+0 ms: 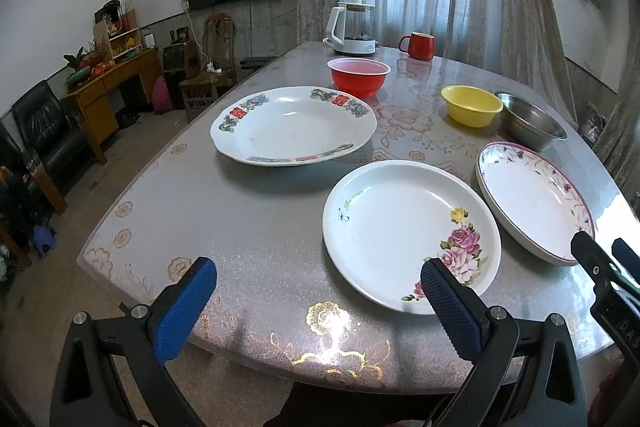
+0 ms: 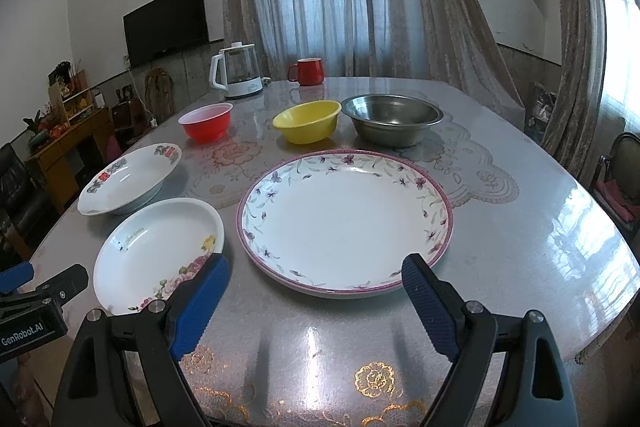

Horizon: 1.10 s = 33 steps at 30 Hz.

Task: Organize plates and bowls
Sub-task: 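Move the right tool toward the white plate with red-and-blue pattern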

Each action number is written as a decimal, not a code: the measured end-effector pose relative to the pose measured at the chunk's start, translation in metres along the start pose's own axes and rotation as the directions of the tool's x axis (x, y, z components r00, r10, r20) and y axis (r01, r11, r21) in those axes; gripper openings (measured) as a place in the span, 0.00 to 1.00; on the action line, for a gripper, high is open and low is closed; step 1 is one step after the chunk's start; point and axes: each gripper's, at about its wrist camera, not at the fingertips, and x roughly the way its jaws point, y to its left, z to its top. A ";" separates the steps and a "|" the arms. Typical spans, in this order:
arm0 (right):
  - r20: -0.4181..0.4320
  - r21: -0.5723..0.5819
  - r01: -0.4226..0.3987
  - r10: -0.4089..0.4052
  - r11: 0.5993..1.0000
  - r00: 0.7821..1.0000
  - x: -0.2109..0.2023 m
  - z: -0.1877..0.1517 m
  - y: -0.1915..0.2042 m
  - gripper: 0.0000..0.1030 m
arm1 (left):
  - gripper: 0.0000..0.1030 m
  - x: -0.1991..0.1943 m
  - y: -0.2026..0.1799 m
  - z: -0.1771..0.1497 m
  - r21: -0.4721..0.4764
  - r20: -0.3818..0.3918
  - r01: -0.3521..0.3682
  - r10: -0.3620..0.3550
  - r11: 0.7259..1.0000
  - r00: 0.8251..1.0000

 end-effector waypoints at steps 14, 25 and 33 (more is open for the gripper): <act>0.116 0.085 0.031 -0.041 0.996 0.992 -0.009 0.006 -0.011 0.88 | 1.00 0.004 -0.003 -0.001 0.008 -0.013 0.016 -0.016 1.000 1.000; 0.056 0.135 0.013 -0.021 0.991 0.998 -0.001 0.004 -0.019 0.88 | 1.00 0.014 0.003 0.000 -0.013 -0.048 0.063 -0.064 0.998 0.997; 0.062 0.089 0.021 -0.026 0.996 0.998 0.002 0.003 -0.014 0.88 | 1.00 0.022 0.013 0.002 -0.061 -0.056 0.130 -0.133 0.990 0.989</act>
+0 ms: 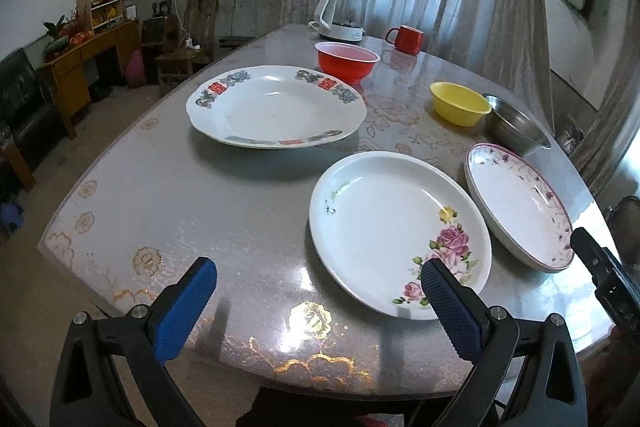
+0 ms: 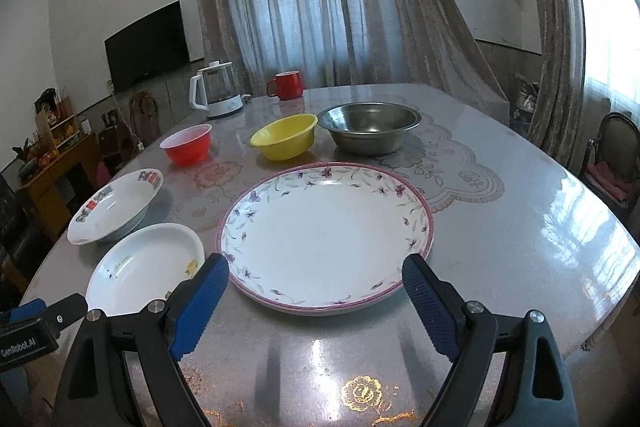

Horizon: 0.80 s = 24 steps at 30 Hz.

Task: Organize plates and bowls
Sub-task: 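Move the right tool toward the white plate with red-and-blue pattern, then grasp the rim of the red-and-blue patterned plate with the right gripper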

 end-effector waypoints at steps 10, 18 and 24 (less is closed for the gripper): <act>-0.071 -0.081 -0.102 0.096 0.991 0.993 0.017 0.006 0.018 0.88 | 1.00 0.008 0.040 0.023 -0.123 0.000 0.124 -0.125 0.985 0.992; -0.130 -0.206 -0.126 0.101 0.970 0.986 0.031 0.023 0.036 0.88 | 1.00 0.022 0.072 0.046 -0.134 -0.009 0.039 -0.041 0.990 0.999; -0.200 -0.200 -0.192 0.151 0.961 0.968 0.050 0.043 0.044 0.85 | 1.00 0.041 0.101 0.067 -0.182 -0.047 0.011 -0.020 0.983 0.999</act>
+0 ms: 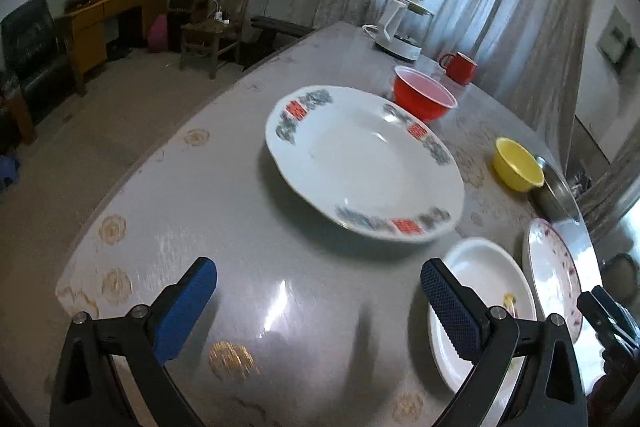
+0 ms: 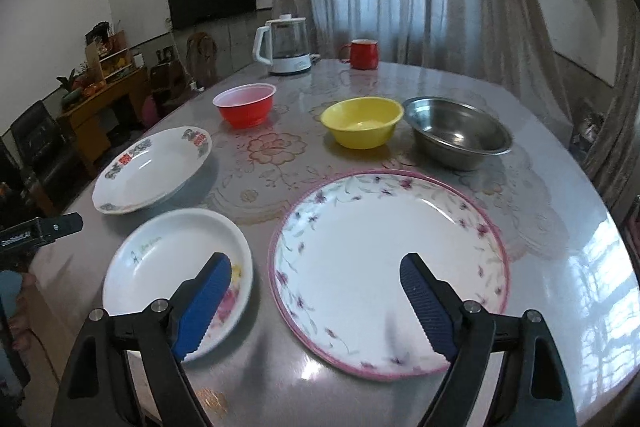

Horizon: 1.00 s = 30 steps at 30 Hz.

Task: Organize plates and bowls
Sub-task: 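Grasp the rim of the red-and-blue patterned plate with the right gripper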

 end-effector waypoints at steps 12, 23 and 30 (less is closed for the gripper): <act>-0.206 -0.058 -0.254 0.238 0.965 0.949 0.065 0.063 0.042 0.97 | 1.00 0.040 0.038 0.048 -0.149 -0.073 0.027 -0.038 0.988 0.997; -0.355 0.238 -0.360 0.426 0.902 0.832 0.161 0.103 0.058 0.72 | 0.82 0.061 0.046 0.073 -0.136 -0.039 0.098 -0.104 0.986 0.994; -0.355 0.323 -0.380 0.483 0.867 0.801 0.196 0.109 0.064 0.60 | 0.82 0.076 0.052 0.079 -0.160 -0.045 0.126 -0.135 0.979 0.990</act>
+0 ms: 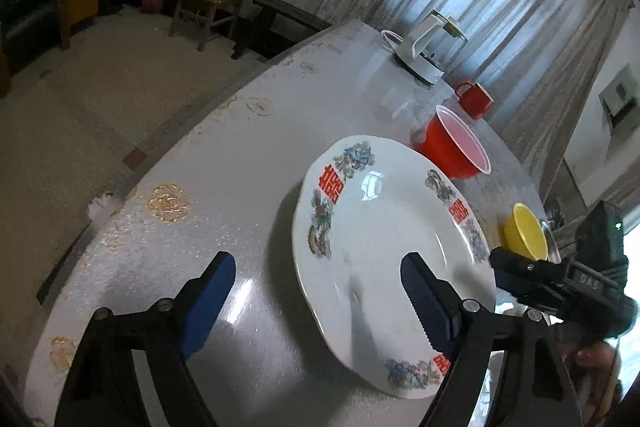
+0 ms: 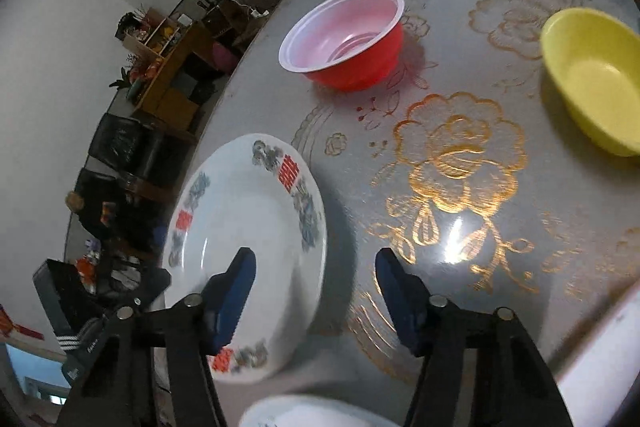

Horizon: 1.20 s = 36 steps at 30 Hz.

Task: Organize plates and bowls
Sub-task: 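Grasp the rim of the red-and-blue patterned plate with the right gripper, then carry the patterned plate with the right gripper onto the pink-rimmed plate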

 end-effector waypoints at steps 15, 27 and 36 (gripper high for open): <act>-0.004 0.012 -0.129 0.129 0.992 0.992 0.042 -0.002 0.014 0.43 | 0.34 0.022 -0.015 0.002 0.083 -0.022 0.024 -0.022 0.996 1.000; -0.001 -0.046 -0.061 0.061 0.997 0.998 0.042 -0.004 0.008 0.17 | 0.33 0.023 -0.028 -0.013 0.250 0.071 -0.115 0.101 0.961 0.992; 0.038 -0.205 0.025 -0.018 0.978 0.999 0.037 -0.011 0.025 0.18 | 0.35 0.020 -0.040 -0.018 0.314 0.115 -0.144 0.112 0.939 0.987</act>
